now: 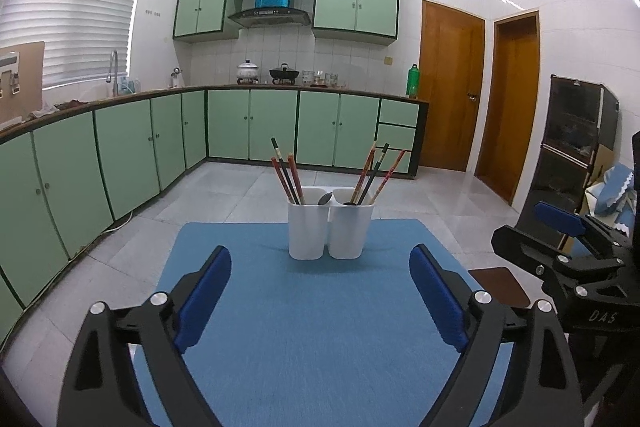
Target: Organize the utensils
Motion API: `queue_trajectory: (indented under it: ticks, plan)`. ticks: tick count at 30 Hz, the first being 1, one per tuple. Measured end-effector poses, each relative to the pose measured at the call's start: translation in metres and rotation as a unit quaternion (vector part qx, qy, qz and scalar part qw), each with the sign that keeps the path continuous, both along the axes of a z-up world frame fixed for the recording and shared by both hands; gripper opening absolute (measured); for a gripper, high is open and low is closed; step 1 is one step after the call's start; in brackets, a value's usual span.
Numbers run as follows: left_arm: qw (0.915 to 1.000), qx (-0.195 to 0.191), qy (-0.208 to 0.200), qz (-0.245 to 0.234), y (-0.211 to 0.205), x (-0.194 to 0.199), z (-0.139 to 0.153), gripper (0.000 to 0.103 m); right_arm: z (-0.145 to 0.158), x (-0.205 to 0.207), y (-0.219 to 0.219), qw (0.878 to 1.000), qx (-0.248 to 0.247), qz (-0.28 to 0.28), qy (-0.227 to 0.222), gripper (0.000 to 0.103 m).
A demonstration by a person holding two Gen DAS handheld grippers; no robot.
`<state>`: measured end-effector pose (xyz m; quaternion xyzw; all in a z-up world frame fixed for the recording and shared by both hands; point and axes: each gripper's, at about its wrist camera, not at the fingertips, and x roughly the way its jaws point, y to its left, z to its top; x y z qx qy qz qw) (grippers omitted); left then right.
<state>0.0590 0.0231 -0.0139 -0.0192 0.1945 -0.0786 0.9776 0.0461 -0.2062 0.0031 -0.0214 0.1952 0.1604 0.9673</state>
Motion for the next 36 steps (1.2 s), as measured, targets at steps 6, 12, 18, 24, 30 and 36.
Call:
queue_trajectory:
  ticks: [6, 12, 18, 24, 30, 36]
  plan:
    - [1.0, 0.003, -0.008, 0.001, -0.002, -0.007, 0.005, 0.092, 0.002, -0.006, 0.0, 1.0, 0.002, 0.003, -0.003, 0.097]
    - [0.9999, 0.004, -0.013, 0.004, -0.001, -0.01, 0.006, 0.094, 0.005, -0.007, -0.001, 1.0, 0.001, 0.003, -0.008, 0.097]
    - [0.9999, 0.005, -0.014, 0.005, 0.0, -0.011, 0.006, 0.094, 0.004, -0.008, -0.002, 1.0, 0.002, 0.003, -0.006, 0.097]
    - [0.9998, 0.005, -0.016, 0.008, 0.004, -0.013, 0.008, 0.096, 0.004, -0.009, -0.003, 1.0, 0.002, 0.003, -0.006, 0.097]
    - [0.9998, 0.005, -0.015, 0.007, 0.006, -0.014, 0.009, 0.097, 0.004, -0.009, -0.003, 1.0, 0.002, 0.003, -0.005, 0.097]
    - [0.9999, 0.005, -0.013, 0.006, 0.008, -0.015, 0.008, 0.097, 0.004, -0.009, 0.0, 1.0, 0.001, 0.003, -0.006, 0.097]
